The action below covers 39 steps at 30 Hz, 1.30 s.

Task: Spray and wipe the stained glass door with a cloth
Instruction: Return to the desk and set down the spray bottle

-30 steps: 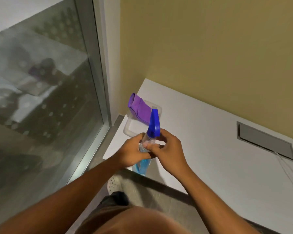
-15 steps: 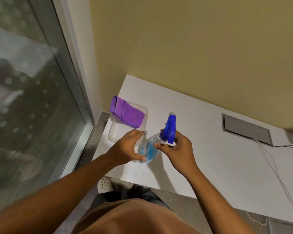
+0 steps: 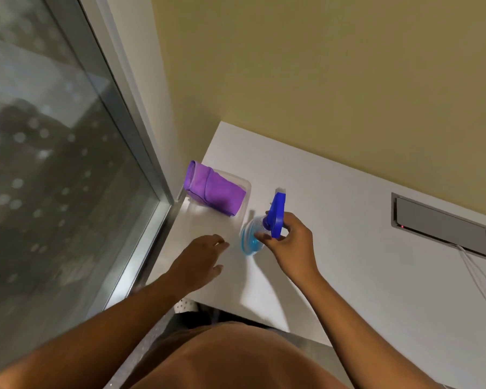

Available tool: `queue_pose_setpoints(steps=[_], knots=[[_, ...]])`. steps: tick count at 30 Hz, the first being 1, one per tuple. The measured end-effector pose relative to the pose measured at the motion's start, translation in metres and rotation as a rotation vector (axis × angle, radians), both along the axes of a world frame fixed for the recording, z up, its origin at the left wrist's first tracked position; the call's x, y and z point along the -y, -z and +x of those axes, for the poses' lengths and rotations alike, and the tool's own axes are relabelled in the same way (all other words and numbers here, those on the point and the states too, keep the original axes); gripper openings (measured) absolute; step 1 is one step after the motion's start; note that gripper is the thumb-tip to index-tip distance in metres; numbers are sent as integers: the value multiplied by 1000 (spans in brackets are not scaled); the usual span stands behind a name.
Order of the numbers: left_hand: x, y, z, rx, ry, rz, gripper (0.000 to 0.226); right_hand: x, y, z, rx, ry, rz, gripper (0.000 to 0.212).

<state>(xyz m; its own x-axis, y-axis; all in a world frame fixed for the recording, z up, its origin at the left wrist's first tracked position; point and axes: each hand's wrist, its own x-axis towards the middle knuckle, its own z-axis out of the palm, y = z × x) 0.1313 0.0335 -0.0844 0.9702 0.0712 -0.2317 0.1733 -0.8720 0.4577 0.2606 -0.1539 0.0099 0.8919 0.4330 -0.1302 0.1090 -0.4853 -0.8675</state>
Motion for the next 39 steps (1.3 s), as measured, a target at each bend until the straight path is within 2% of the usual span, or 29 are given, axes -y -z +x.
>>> queue_pose_setpoints(steps=[10,30,33,36,39], knots=[[9,8,-3,-22,-84,-20,57,-6,22,17,90,-66,-36,49],[7,13,1,-25,-86,-5,49,-2,37,31,30,-40,-59,55],[-3,2,8,92,-105,-24,42,-2,33,32,-11,-44,-80,64],[-28,-13,22,307,-252,70,40,0,27,34,-81,-74,-104,80],[-59,-25,42,320,-490,101,58,6,18,37,-90,-148,-134,91]])
